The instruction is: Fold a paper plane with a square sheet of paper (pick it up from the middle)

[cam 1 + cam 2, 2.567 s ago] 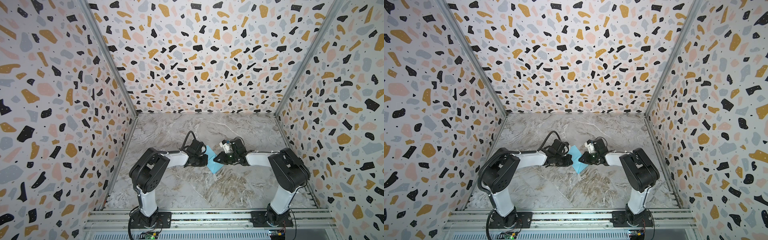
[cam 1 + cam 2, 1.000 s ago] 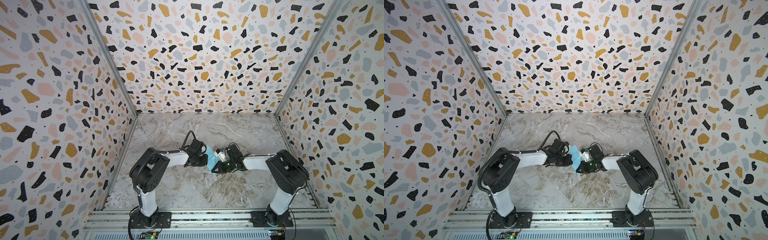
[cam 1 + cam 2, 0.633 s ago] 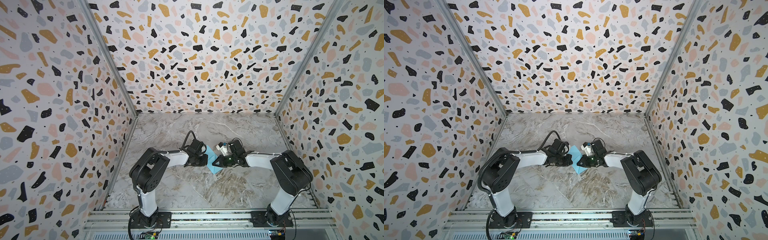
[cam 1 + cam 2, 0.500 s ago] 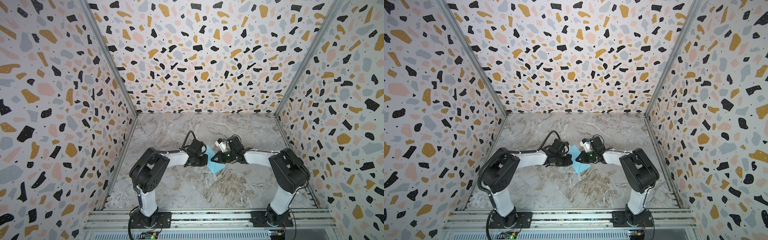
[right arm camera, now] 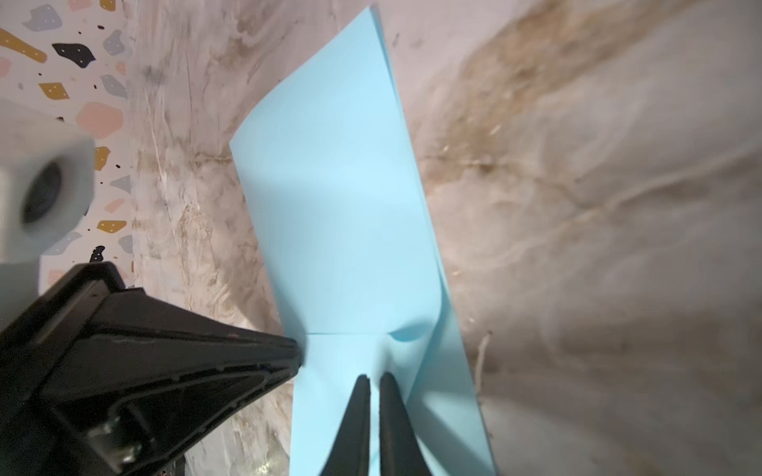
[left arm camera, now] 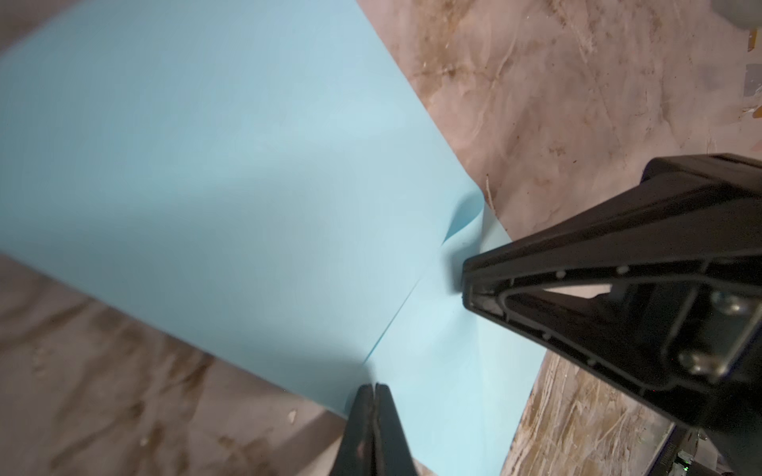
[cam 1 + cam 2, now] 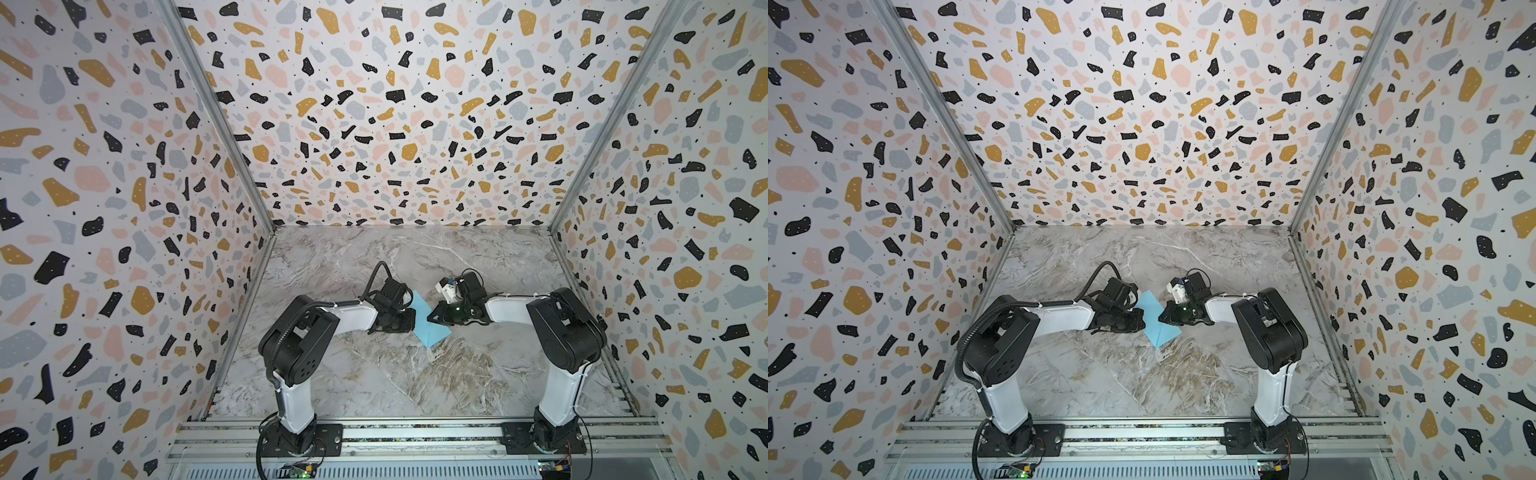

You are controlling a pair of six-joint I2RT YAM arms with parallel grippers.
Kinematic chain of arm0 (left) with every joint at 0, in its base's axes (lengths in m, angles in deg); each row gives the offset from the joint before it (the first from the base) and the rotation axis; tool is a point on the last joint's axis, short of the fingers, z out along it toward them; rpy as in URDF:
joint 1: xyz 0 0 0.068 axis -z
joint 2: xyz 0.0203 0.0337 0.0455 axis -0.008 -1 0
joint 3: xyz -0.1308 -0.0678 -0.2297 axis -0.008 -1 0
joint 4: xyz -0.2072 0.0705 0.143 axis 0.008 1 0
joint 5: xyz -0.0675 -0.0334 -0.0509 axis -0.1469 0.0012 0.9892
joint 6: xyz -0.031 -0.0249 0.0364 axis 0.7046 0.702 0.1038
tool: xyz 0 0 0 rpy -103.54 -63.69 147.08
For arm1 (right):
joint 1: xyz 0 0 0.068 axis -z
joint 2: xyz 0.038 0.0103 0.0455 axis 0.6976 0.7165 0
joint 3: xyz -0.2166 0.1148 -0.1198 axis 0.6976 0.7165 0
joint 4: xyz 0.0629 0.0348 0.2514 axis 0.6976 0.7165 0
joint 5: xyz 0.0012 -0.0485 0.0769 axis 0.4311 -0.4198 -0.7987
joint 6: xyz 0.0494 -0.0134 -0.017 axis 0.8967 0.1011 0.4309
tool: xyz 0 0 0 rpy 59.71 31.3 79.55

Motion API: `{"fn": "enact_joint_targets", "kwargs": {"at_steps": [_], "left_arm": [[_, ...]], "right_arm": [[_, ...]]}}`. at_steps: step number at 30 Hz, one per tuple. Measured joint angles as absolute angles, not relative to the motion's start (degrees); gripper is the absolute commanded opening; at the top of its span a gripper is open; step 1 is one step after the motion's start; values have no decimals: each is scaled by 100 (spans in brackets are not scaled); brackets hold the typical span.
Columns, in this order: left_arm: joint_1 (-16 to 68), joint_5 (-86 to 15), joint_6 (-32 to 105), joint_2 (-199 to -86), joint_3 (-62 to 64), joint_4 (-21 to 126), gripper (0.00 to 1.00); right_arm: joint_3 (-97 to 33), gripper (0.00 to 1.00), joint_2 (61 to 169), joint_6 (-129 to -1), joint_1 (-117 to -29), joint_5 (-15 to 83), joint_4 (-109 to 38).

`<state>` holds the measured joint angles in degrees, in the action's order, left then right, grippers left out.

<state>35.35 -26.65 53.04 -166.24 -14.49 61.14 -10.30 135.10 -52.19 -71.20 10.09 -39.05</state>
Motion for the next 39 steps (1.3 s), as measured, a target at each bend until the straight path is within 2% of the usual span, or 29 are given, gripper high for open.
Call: {"fn": "enact_joint_targets", "kwargs": {"at_steps": [8, 13, 23, 39], "left_arm": [[3535, -2665, 5300, -16624, -1449, 6114, 0], [3535, -2667, 5286, -16624, -1449, 6116, 0], [3535, -2667, 5284, -16624, -1449, 6118, 0], [3538, -2674, 5214, -16624, -1441, 6140, 0]], "right_arm": [[-820, 11, 13256, -5202, -6864, 1009, -4012], [-800, 10, 13081, -5204, -6886, 660, -4274], [-875, 9, 13588, -5138, -7091, 421, -4443], [-993, 9, 13656, -4749, -6497, 675, -4574]]}}
